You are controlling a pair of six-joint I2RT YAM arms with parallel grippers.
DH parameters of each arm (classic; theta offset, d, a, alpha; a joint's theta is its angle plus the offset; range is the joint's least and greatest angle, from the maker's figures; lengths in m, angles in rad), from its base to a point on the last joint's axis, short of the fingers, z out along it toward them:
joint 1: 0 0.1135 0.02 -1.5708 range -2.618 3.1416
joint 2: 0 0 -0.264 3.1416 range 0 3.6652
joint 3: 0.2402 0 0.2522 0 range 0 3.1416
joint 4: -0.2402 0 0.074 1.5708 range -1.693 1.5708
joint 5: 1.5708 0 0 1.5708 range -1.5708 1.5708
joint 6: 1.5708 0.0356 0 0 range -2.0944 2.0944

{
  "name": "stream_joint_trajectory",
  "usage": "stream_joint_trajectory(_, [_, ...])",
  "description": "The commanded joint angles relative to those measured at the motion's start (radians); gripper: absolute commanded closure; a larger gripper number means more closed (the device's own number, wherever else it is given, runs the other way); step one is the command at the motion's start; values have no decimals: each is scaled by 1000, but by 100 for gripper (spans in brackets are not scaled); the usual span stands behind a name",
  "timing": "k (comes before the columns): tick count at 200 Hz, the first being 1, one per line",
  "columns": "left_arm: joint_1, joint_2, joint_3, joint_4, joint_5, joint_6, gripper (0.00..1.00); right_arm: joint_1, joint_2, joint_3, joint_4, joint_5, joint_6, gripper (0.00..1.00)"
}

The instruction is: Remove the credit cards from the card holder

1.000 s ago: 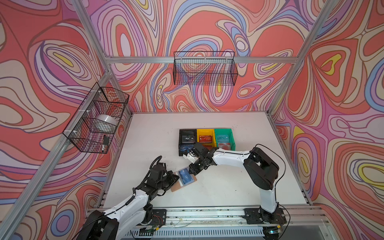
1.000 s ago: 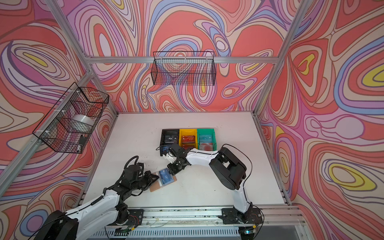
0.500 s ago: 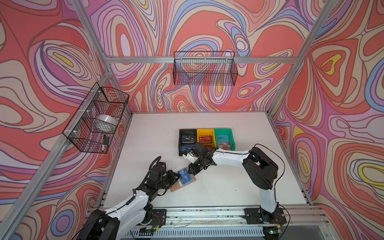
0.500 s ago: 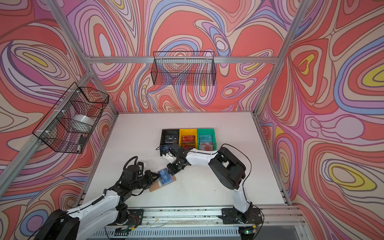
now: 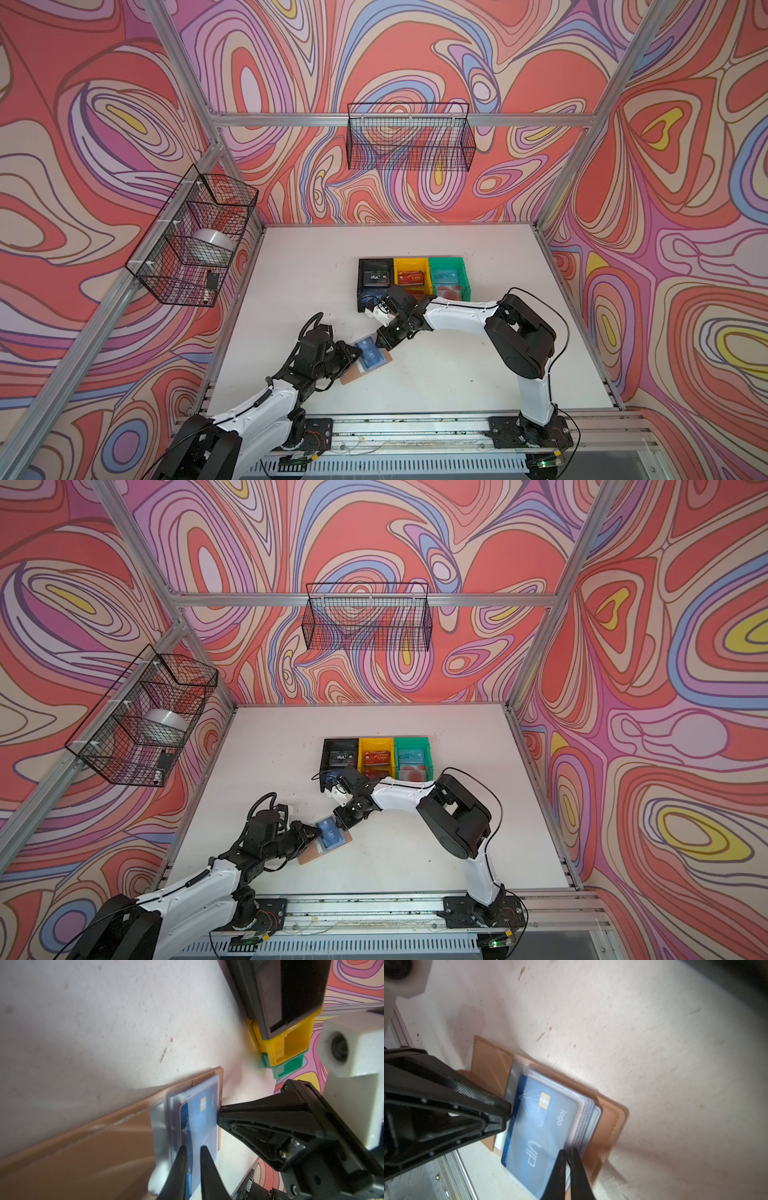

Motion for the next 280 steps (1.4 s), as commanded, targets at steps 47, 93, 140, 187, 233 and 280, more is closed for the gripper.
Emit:
stream_joint_trajectory(47, [-2,-103,-6,-146,-37,11,81,-1,38,-22,-21,15,4,91])
stream_joint_trajectory(93, [-2,-92,-8,-135,-44,10,81,-1,42,-16,-22,10,4,91])
stream_joint_trajectory(140, [-2,-1,-3,-61,-22,14,81,-1,44,-16,-24,7,4,91])
stream_joint_trajectory(187, [-2,51,0,-3,0,8,83,-1,46,-13,-24,4,4,91])
stream_joint_trajectory(233, [-2,22,-1,-31,-15,10,84,0,48,-14,-22,2,4,91])
stream_joint_trajectory(280, [-2,42,-1,-12,-19,10,84,-1,54,-10,-22,-6,4,91])
